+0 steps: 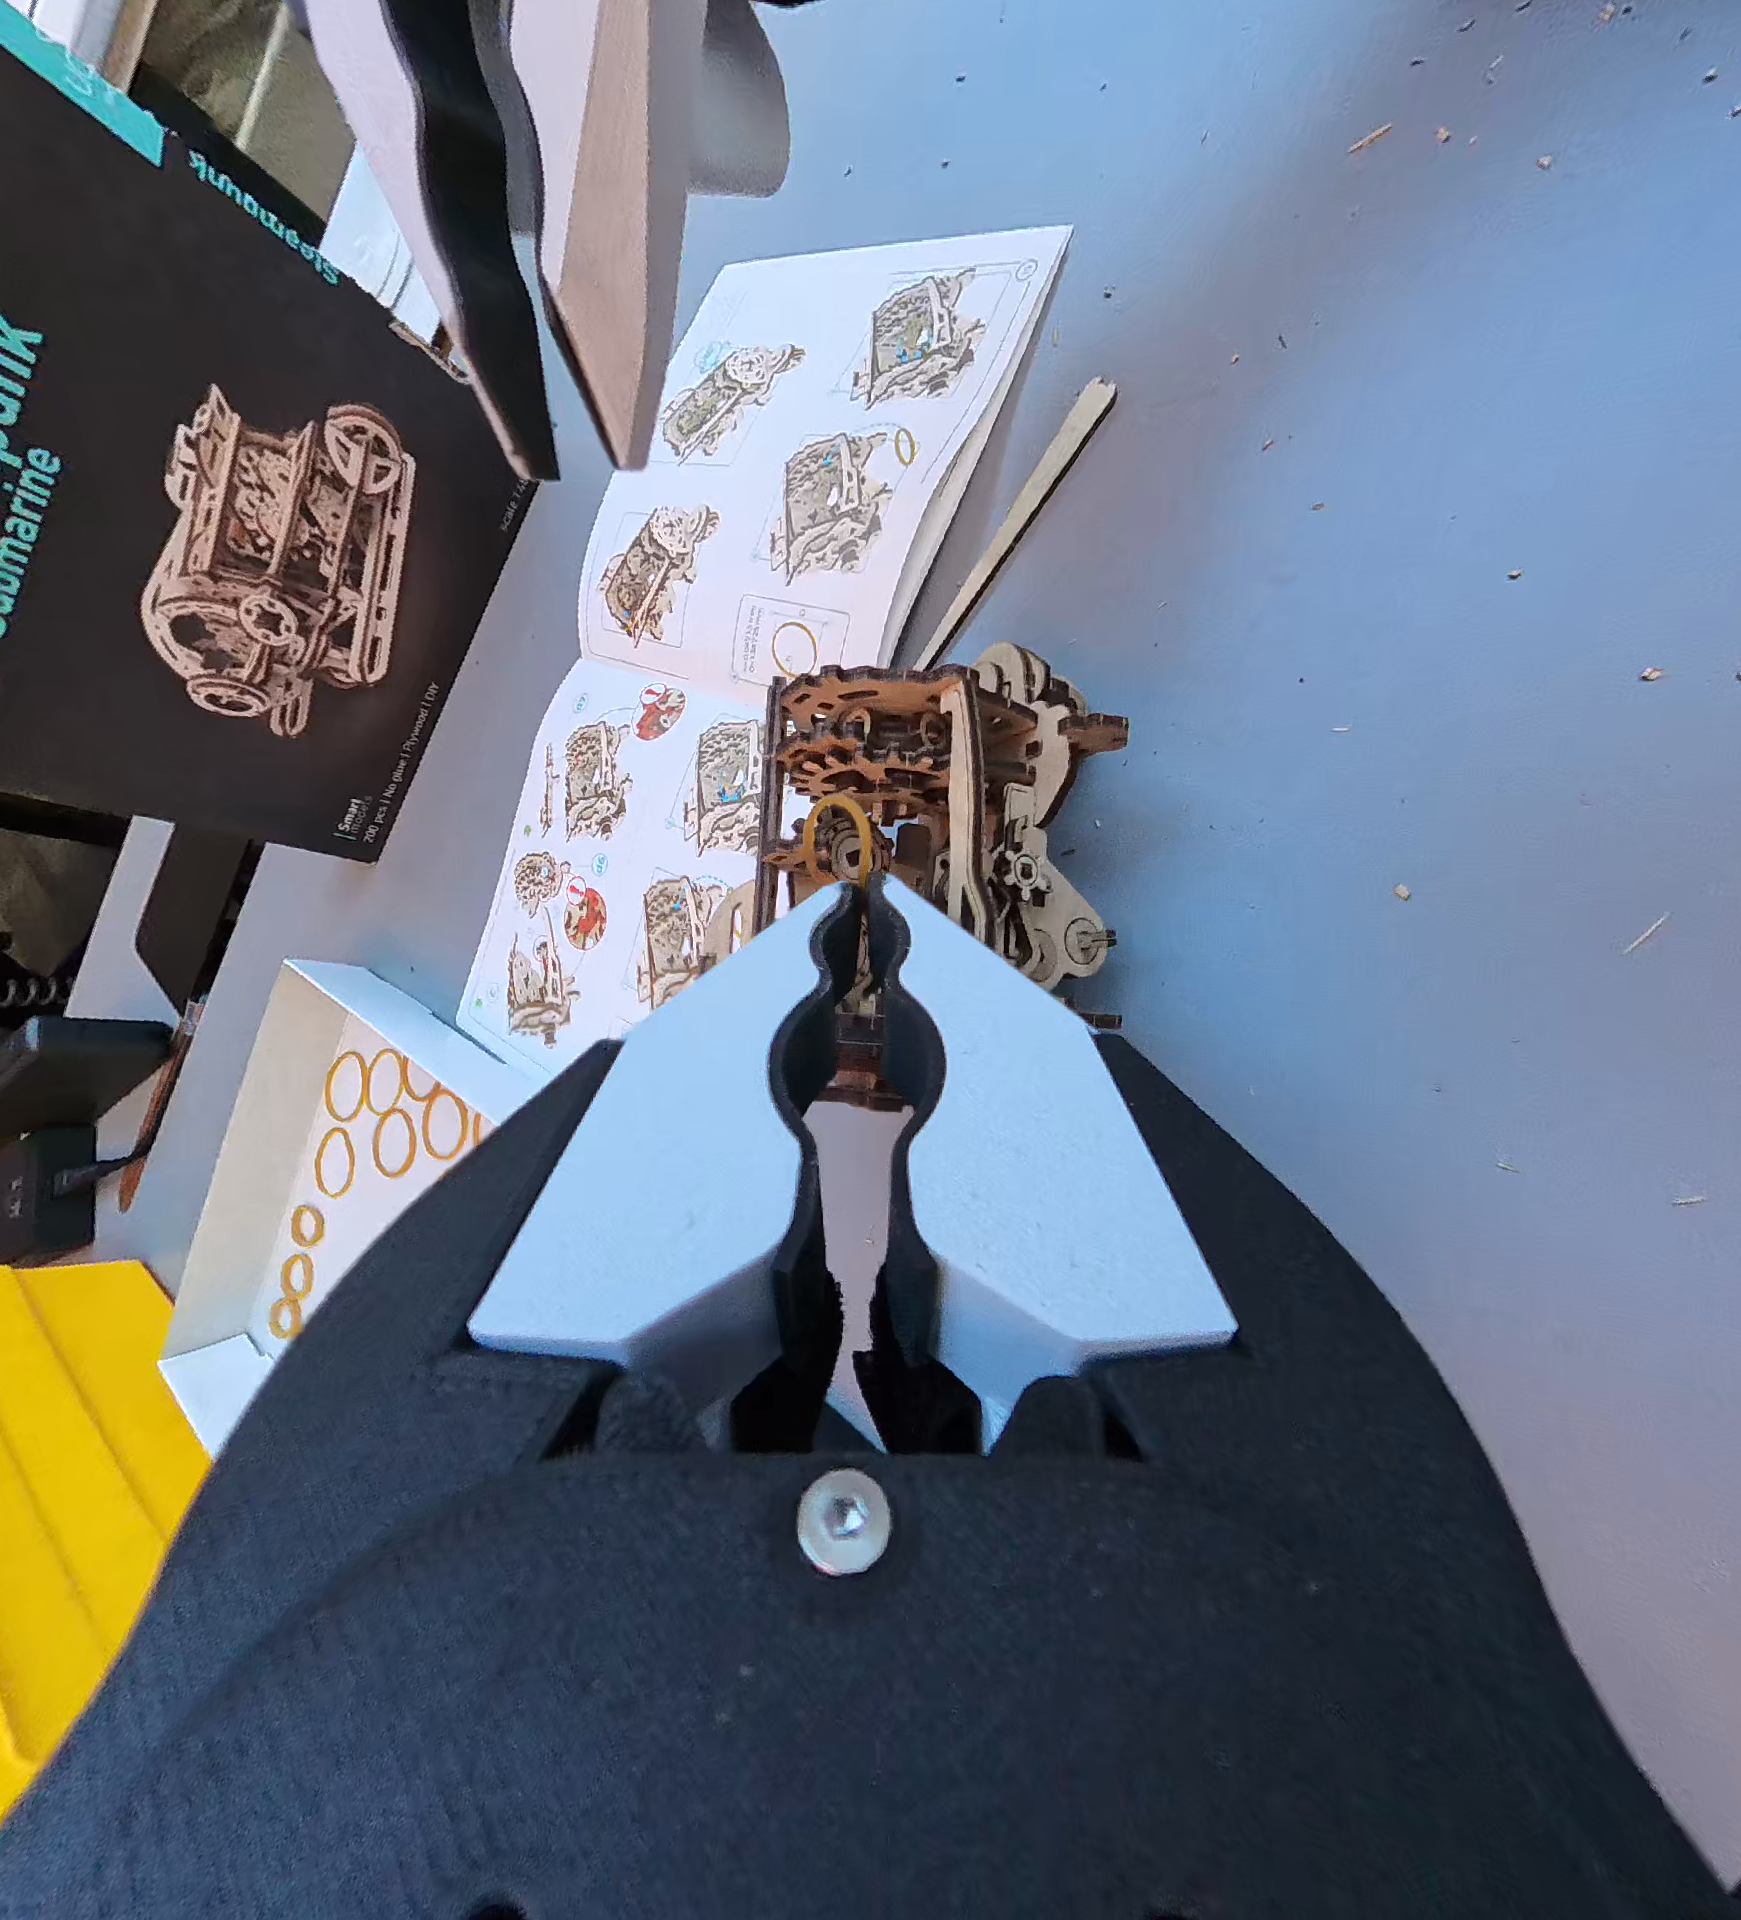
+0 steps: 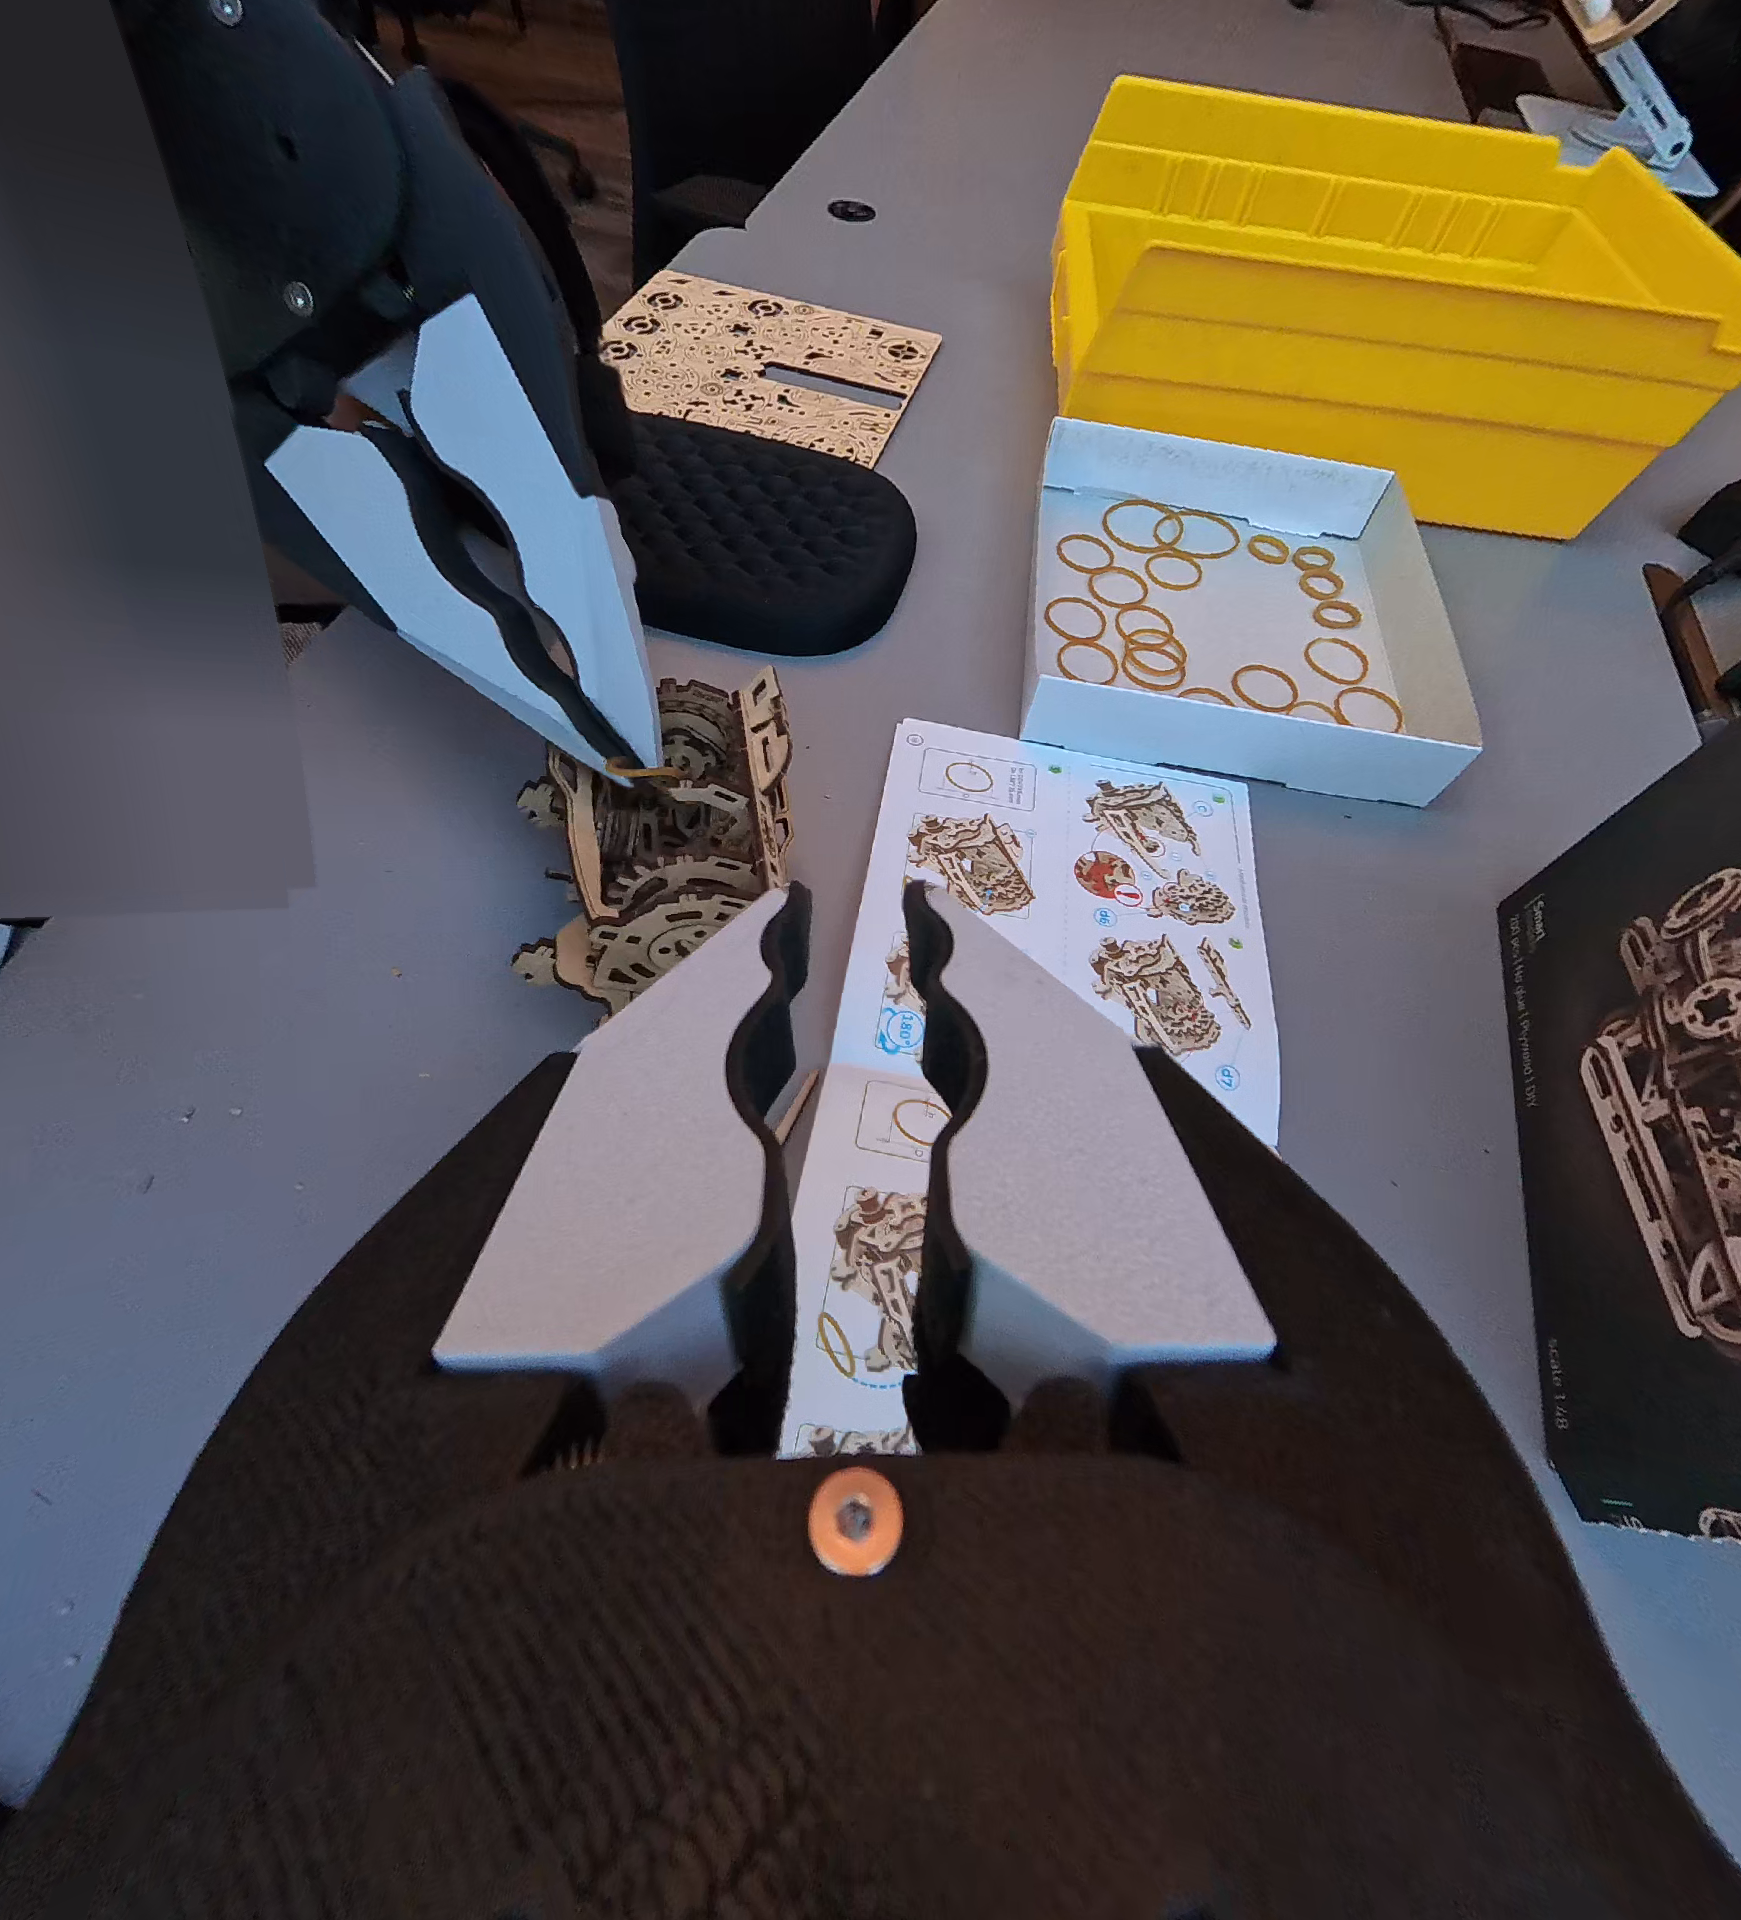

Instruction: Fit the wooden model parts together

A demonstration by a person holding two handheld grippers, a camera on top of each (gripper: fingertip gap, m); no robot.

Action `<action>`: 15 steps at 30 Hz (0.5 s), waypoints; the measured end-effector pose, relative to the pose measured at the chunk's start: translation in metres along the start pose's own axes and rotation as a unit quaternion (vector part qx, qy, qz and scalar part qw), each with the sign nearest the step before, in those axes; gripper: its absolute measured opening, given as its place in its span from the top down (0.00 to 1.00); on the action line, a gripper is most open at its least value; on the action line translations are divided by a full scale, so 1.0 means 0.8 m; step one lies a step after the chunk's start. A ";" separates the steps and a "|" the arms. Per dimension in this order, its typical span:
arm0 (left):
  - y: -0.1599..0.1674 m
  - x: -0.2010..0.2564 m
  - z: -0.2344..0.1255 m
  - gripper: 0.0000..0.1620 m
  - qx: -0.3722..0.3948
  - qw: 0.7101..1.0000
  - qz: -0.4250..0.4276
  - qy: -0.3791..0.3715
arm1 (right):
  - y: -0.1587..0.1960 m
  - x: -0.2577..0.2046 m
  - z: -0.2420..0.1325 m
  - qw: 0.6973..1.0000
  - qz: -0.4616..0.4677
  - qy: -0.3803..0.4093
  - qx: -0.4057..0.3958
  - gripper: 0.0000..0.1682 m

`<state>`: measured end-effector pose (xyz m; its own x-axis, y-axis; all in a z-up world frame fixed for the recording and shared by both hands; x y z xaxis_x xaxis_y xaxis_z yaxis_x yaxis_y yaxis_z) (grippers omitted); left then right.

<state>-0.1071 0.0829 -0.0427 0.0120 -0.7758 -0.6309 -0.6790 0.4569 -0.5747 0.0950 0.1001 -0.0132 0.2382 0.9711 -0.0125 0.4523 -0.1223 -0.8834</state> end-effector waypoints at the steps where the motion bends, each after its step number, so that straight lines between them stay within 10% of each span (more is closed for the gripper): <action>1: 0.000 0.002 0.001 1.00 -0.001 1.000 0.009 0.000 | -0.001 -0.001 0.000 1.000 -0.002 0.000 0.000 0.90; 15: 0.000 0.000 -0.002 1.00 -0.009 0.997 0.075 0.000 | -0.011 -0.008 0.000 1.000 -0.014 0.008 -0.009 0.89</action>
<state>-0.1084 0.0825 -0.0419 -0.0908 -0.7000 -0.7084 -0.6861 0.5596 -0.4650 0.0898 0.0946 -0.0054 0.2386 0.9709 0.0198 0.4752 -0.0990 -0.8743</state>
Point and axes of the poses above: each gripper's, where its closed fingertips meet, z out along the fingers, y out of its underside, x = y × z across the jaws, the point moved 9 cm from there along -z, back along the fingers, and after that the axes turned 12 degrees about -y, right-handed, at the moved point
